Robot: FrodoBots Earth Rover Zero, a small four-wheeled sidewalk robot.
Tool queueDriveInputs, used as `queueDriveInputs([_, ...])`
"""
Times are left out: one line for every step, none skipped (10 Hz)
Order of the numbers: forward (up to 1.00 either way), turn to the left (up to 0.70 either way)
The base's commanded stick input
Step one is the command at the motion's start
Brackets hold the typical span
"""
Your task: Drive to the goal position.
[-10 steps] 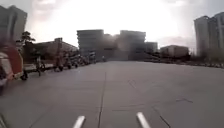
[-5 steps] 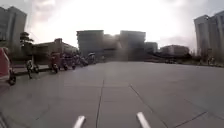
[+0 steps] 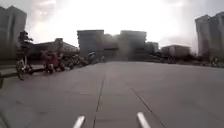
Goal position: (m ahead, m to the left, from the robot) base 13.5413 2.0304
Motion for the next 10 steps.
queueDriveInputs([1.0,0.0])
queueDriveInputs([1.0,0.0])
queueDriveInputs([1.0,0.0])
queueDriveInputs([1.0,0.0])
queueDriveInputs([1.0,0.0])
queueDriveInputs([1.0,0.0])
queueDriveInputs([1.0,0.0])
queueDriveInputs([1.0,0.0])
queueDriveInputs([1.0,0.0])
queueDriveInputs([1.0,0.0])
